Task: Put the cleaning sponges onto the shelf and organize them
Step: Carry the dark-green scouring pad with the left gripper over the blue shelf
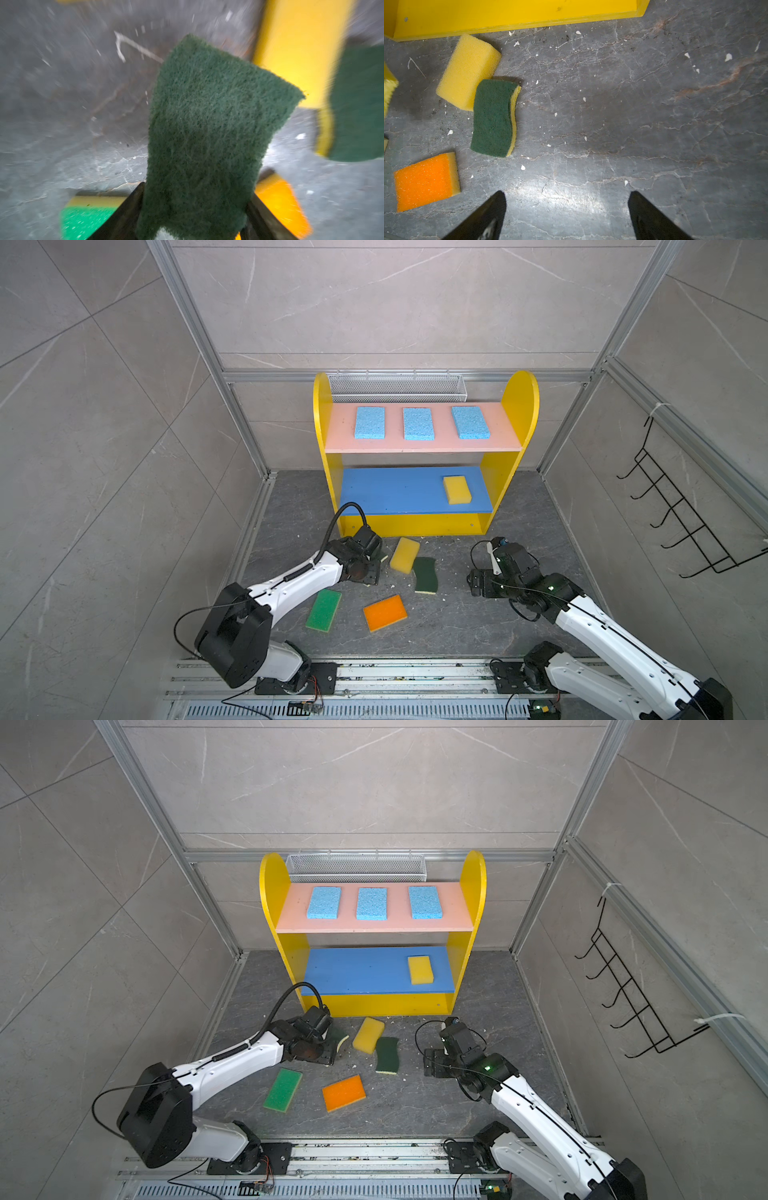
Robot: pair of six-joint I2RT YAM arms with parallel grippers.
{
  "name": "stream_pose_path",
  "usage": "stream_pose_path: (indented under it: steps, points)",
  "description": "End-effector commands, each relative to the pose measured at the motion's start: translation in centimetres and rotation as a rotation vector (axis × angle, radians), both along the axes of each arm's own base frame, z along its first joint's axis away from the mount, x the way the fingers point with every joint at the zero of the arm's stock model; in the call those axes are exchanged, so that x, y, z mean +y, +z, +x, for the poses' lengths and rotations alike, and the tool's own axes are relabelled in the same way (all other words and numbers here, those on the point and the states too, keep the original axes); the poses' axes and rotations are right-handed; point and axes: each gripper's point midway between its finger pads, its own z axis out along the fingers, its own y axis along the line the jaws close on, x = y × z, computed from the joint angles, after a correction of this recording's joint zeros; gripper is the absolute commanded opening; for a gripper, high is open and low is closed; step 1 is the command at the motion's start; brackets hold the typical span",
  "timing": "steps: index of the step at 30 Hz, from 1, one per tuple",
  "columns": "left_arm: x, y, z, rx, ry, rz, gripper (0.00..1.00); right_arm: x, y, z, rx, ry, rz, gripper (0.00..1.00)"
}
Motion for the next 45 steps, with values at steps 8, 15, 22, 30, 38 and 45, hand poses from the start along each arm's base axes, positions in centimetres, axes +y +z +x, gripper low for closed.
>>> stream_pose_path:
  steps: [8,15,22,30,38,45]
  points:
    - [-5.8,9.9,4.0,-0.297,0.139,-0.223,0.65,0.1,1.0,0.0,-0.026,0.003,0.016,0.94]
    - [-9.2,12.0,8.2,-0.423,0.256,-0.304,0.66,0.5,2.0,0.2,-0.065,0.012,0.052,0.94]
    - [-12.5,12.3,12.1,-0.477,0.288,-0.317,0.66,0.6,1.8,-0.5,-0.062,0.028,0.069,0.94]
    - [-12.9,12.4,15.8,-0.532,0.371,-0.331,0.66,0.9,1.3,-1.0,-0.042,0.04,0.092,0.94]
    - [-13.3,11.6,18.1,-0.556,0.413,-0.342,0.66,1.1,2.5,-1.4,-0.04,0.053,0.108,0.94]
    - [-13.9,10.3,18.9,-0.544,0.433,-0.335,0.67,1.2,2.5,-1.2,-0.03,0.049,0.109,0.94]
